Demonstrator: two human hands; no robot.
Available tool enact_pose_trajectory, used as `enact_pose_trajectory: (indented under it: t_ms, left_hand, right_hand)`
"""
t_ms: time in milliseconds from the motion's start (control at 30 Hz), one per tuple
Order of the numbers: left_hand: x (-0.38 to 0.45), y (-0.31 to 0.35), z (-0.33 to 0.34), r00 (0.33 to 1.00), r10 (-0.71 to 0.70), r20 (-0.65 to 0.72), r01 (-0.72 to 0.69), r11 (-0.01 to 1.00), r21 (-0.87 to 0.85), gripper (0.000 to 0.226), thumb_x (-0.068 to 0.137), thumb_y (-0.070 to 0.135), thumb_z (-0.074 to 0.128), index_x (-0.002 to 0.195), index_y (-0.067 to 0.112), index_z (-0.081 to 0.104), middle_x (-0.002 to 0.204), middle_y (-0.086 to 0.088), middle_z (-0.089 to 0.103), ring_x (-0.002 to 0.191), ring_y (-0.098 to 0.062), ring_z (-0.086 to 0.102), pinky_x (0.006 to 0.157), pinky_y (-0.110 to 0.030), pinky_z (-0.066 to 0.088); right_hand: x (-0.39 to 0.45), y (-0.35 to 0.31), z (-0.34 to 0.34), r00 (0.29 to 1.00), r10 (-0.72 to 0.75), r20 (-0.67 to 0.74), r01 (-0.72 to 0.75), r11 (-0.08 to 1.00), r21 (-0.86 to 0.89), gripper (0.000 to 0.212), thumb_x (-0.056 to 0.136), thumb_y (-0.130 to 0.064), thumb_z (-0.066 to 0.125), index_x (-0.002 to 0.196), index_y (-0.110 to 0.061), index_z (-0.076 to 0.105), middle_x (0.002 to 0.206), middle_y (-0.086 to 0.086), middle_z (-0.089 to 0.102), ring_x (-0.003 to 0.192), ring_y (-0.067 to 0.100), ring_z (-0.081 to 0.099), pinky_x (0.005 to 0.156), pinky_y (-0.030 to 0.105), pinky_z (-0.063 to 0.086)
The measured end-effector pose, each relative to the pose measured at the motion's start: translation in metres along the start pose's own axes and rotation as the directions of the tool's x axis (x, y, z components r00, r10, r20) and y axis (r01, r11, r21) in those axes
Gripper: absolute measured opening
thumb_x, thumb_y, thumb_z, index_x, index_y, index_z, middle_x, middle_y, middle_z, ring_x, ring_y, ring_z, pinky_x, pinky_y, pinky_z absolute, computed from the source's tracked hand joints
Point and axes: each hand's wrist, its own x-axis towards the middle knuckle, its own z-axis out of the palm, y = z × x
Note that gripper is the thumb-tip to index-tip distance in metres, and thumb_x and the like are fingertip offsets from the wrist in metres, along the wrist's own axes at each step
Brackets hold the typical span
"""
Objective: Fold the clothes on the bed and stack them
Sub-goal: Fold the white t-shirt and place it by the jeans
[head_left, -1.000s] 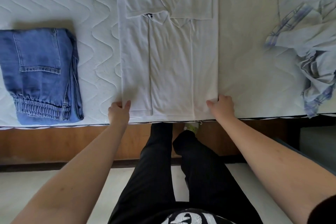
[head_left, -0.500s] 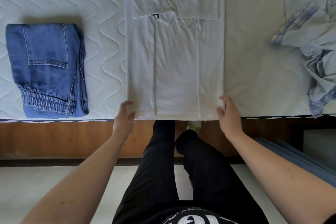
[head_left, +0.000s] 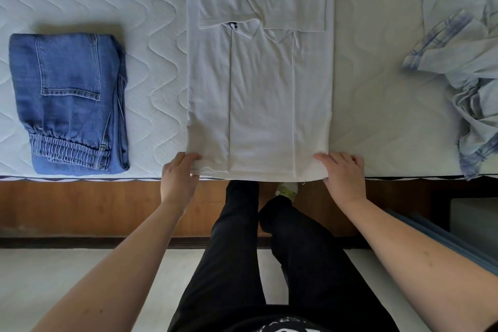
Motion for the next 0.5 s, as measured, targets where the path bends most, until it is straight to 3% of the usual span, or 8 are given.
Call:
enact_pose_trajectory:
  t_ms: [100, 200, 300, 367, 433, 500]
  left_hand:
    - [0.003, 0.007, -0.008, 0.998, 0.063, -0.024, -0.063, 0.997, 0.034, 0.041, 0.072, -0.005, 0.071, 0.107, 0.017, 0.068, 0.105, -0.003, 0.063, 0.093, -0.029, 0.057, 0.089, -0.041, 0.042]
    - [0.004, 0.012, -0.019, 0.990, 0.117, -0.080, -0.109, 0.989, 0.095, 0.018, 0.076, 0.007, 0.079, 0.092, 0.014, 0.074, 0.107, -0.010, 0.060, 0.102, -0.035, 0.054, 0.089, -0.046, 0.040]
    - [0.002, 0.018, -0.036, 0.971, 0.211, -0.107, -0.199, 0.973, 0.119, 0.010, 0.078, 0.010, 0.079, 0.086, 0.010, 0.073, 0.127, -0.014, 0.056, 0.120, -0.037, 0.051, 0.098, -0.051, 0.040]
    - [-0.001, 0.023, -0.053, 0.930, 0.353, -0.100, -0.339, 0.932, 0.130, 0.005, 0.081, 0.007, 0.076, 0.083, 0.006, 0.072, 0.131, -0.013, 0.059, 0.126, -0.036, 0.051, 0.099, -0.050, 0.040]
    - [-0.002, 0.026, -0.069, 0.860, 0.499, -0.110, -0.481, 0.863, 0.153, 0.003, 0.079, 0.002, 0.072, 0.081, 0.002, 0.073, 0.121, -0.015, 0.068, 0.119, -0.036, 0.060, 0.096, -0.051, 0.045]
    - [-0.007, 0.031, -0.088, 0.815, 0.569, -0.115, -0.556, 0.822, 0.127, 0.019, 0.071, -0.012, 0.074, 0.087, -0.001, 0.075, 0.107, -0.015, 0.073, 0.105, -0.037, 0.069, 0.093, -0.053, 0.051]
  right_hand:
    - [0.007, -0.003, -0.011, 0.999, 0.005, -0.053, -0.004, 1.000, 0.008, 0.042, 0.059, -0.009, 0.088, 0.097, -0.019, 0.075, 0.096, 0.008, 0.060, 0.088, 0.032, 0.057, 0.086, 0.042, 0.035]
    - [0.009, -0.005, -0.027, 0.992, -0.072, -0.104, 0.074, 0.997, 0.017, 0.030, 0.065, -0.011, 0.085, 0.093, -0.017, 0.078, 0.118, 0.012, 0.061, 0.107, 0.036, 0.057, 0.093, 0.047, 0.040]
    - [0.009, -0.002, -0.047, 0.958, -0.244, -0.150, 0.258, 0.963, 0.081, 0.036, 0.063, 0.001, 0.085, 0.097, -0.008, 0.077, 0.115, 0.010, 0.069, 0.109, 0.034, 0.063, 0.096, 0.046, 0.045]
    - [0.005, 0.000, -0.064, 0.948, -0.285, -0.142, 0.304, 0.943, 0.136, 0.044, 0.063, 0.007, 0.083, 0.104, -0.006, 0.075, 0.109, 0.008, 0.073, 0.104, 0.031, 0.067, 0.096, 0.042, 0.044]
    - [-0.001, 0.004, -0.080, 0.959, -0.255, -0.121, 0.274, 0.945, 0.179, 0.053, 0.065, 0.012, 0.079, 0.112, -0.009, 0.073, 0.110, 0.006, 0.073, 0.102, 0.028, 0.069, 0.096, 0.037, 0.042]
    - [-0.006, 0.007, -0.098, 0.957, -0.260, -0.129, 0.281, 0.942, 0.186, 0.057, 0.067, 0.012, 0.078, 0.119, -0.011, 0.070, 0.108, 0.007, 0.074, 0.098, 0.028, 0.070, 0.093, 0.038, 0.047]
